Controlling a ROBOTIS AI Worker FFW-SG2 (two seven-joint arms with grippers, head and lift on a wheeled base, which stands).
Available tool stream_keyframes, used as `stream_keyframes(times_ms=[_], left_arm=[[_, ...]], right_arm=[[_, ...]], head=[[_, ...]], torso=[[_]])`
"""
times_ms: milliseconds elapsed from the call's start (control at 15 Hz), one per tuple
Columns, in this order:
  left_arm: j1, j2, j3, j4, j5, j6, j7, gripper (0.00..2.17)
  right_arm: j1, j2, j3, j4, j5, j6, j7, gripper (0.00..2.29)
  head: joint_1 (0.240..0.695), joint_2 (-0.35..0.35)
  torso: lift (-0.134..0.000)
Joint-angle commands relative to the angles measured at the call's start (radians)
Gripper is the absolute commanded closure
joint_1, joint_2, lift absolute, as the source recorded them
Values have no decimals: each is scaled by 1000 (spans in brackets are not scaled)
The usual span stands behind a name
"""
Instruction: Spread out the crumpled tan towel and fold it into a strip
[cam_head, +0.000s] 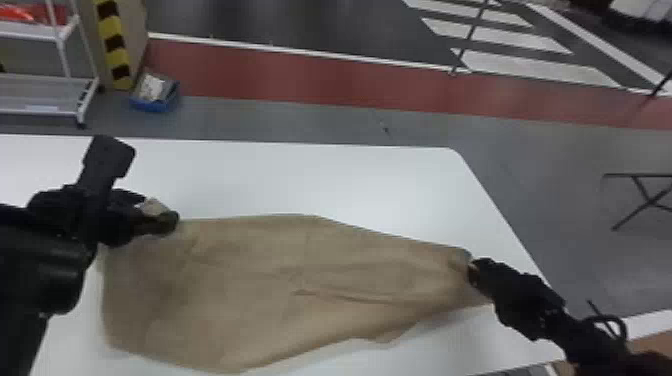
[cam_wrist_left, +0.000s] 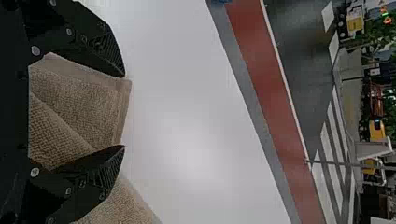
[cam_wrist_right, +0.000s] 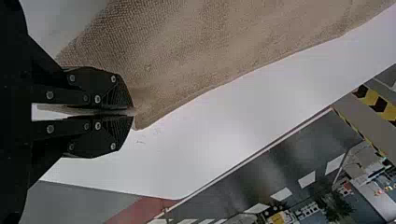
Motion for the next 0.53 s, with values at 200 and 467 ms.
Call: stream_keyframes(times_ms=[200, 467], left_arm=[[-1, -3, -11, 5, -27, 21, -18, 701], [10, -3, -17, -14, -25, 8, -21, 1855]], right_arm=[[13, 0, -2, -6, 0, 0, 0, 1052], [13, -2, -8, -8, 0, 0, 0, 1052]], head=[[695, -278], [695, -285]], torso=[[-124], [-124]])
